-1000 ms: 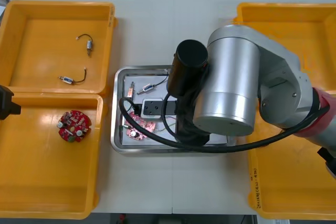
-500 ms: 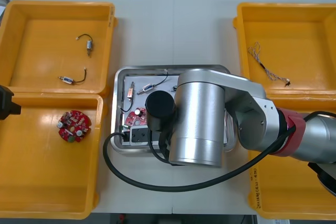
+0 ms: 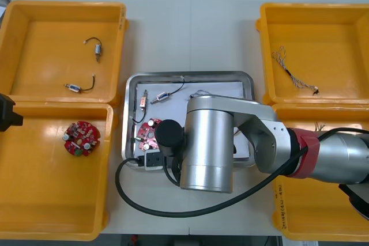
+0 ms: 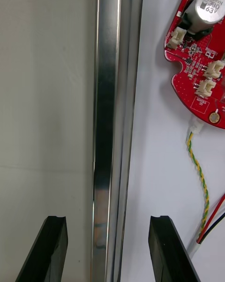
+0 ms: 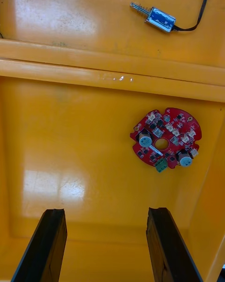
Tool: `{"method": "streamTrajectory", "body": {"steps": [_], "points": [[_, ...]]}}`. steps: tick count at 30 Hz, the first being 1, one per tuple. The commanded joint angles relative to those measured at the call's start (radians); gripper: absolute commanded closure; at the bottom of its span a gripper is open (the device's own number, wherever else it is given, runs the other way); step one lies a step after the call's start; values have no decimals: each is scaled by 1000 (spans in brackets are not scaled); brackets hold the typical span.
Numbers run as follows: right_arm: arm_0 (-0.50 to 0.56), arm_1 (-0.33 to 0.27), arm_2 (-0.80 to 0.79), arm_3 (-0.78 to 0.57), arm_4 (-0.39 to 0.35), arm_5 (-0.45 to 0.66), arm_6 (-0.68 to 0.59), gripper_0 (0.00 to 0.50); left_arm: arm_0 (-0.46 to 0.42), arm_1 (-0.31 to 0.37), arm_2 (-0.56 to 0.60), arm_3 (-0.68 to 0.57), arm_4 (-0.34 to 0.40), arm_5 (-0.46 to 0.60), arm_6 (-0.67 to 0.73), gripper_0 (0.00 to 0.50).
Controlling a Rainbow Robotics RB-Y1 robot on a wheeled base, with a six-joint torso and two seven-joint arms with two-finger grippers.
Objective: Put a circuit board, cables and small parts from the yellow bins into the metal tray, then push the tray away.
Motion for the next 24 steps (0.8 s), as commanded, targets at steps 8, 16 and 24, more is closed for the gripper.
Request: {"method": "streamTrajectory", "body": {"steps": [8,16,24], "points": [[23,67,60,10,91,-10,-28,0,19,25,13,-12,8,6,-38,0],[30,65,83,17,116,-10,-42,0,19,25,13,-12,8,6,-38,0],[30,73,100,54,144,-23,-44,0,19,25,13,-12,8,6,-38,0]]}}
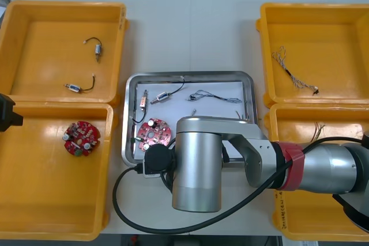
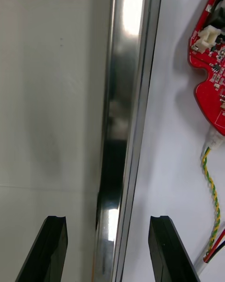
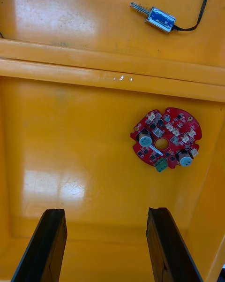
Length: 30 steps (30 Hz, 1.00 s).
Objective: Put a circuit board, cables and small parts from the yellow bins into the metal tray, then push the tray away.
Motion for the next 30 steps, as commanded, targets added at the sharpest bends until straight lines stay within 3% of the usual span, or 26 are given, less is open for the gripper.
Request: {"method": "streamTrajectory", "body": {"steps": [1,10,11,12,14,30], "points": [[10,29,20,3,15,-11,-36,0,19,25,13,-12,8,6,-38,0],[12,29,24,3,25,-13,-46,0,19,25,13,-12,8,6,-38,0],[12,29,25,3,25,-13,-49,127,19,25,13,-12,8,6,-38,0],[12,29,24,3,27,-13,-52,308,19,25,13,-12,8,6,-38,0],[12,29,24,5,25,-13,-57,486,19,25,13,-12,8,6,-38,0],[-7,22,24,3,68,-22,-75,500,19,25,13,-12,8,6,-38,0]]}}
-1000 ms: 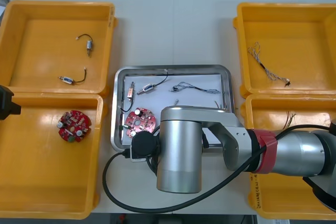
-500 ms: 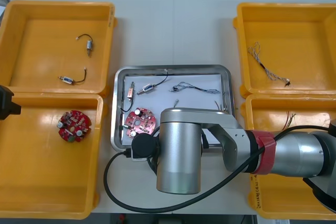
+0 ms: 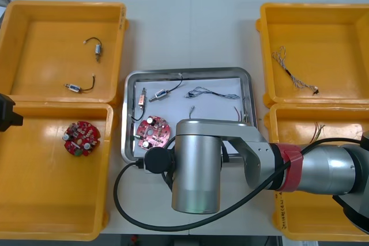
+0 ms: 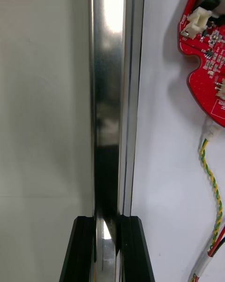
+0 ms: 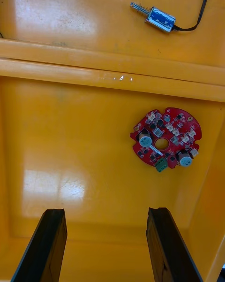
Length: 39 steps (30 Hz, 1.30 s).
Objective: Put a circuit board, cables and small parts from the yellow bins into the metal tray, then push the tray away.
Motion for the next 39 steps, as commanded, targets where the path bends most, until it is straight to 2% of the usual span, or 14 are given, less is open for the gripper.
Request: {"method": "streamTrajectory", "body": {"steps": [1,8,23,39], "points": [[-19,16,14,-9,14,-16,-36,500,19,25,13,-12,7,6,-38,0],[-58,-4,14,-9,11,-31,-36,500,19,25,13,-12,7,6,-38,0],[-193,-18,14,91,-119,-66,-24,500,19,25,13,-12,7,6,-38,0],[-347,-17,14,266,-254,-140,6,500,19,25,13,-12,7,6,-38,0]]}}
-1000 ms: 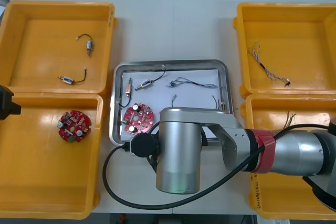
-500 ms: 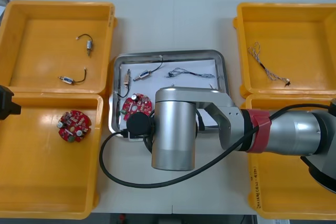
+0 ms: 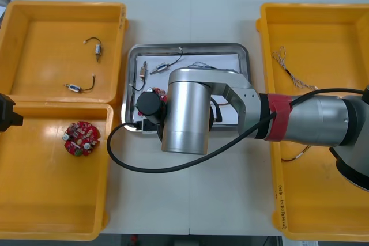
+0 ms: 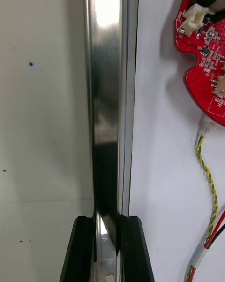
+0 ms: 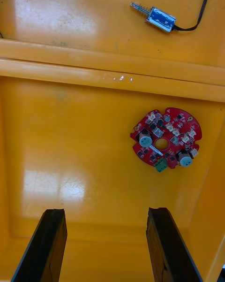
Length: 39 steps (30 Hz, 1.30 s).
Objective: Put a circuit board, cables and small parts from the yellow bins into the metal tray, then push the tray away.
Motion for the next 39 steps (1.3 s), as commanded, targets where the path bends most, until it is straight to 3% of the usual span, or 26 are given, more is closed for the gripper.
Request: {"method": "streamTrajectory", "body": {"steps": [1,6,13,24,39], "points": [[-100,-9,10,50,-53,-25,13,500,19,25,13,-12,7,6,-37,0],[-147,-7,10,82,-68,-41,25,500,19,25,13,-12,7,6,-37,0],[-173,-9,10,111,27,-69,40,500,19,25,13,-12,7,6,-37,0],[-176,-7,9,162,116,-127,37,500,19,25,13,-12,7,6,-37,0],[-181,-19,10,266,164,-359,54,500,19,25,13,-12,7,6,-37,0]]}}
